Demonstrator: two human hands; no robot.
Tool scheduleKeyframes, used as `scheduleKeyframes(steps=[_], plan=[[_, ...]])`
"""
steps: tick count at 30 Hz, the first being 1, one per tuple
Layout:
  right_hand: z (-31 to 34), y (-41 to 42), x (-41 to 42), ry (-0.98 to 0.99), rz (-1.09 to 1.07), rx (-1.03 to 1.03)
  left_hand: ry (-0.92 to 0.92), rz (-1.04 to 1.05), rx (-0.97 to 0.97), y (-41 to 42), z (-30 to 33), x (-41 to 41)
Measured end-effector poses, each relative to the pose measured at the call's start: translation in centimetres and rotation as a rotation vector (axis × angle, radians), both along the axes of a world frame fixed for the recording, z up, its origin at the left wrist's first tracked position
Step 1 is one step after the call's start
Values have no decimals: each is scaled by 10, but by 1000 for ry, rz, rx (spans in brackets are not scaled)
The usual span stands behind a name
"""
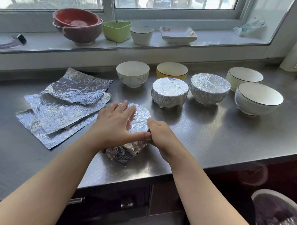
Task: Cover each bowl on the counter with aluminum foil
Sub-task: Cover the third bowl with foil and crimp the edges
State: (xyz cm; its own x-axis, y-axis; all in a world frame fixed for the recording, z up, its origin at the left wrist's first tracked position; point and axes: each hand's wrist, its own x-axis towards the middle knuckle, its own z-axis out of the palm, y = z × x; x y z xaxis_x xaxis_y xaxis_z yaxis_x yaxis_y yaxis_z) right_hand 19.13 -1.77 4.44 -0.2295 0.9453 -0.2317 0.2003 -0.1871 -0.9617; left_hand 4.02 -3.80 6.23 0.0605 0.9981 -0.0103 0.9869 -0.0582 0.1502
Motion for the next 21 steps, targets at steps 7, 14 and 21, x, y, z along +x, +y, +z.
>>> scheduleKeyframes(steps=[7, 14, 21], plan=[[3, 11, 9, 65, 41, -37, -71, -43, -70, -6, 11, -17], [0, 12, 13, 180, 49, -140, -69, 20, -3, -18, -5, -13], [-4, 11, 12, 183, 2, -194, -38, 29, -18, -17, -5, -12]])
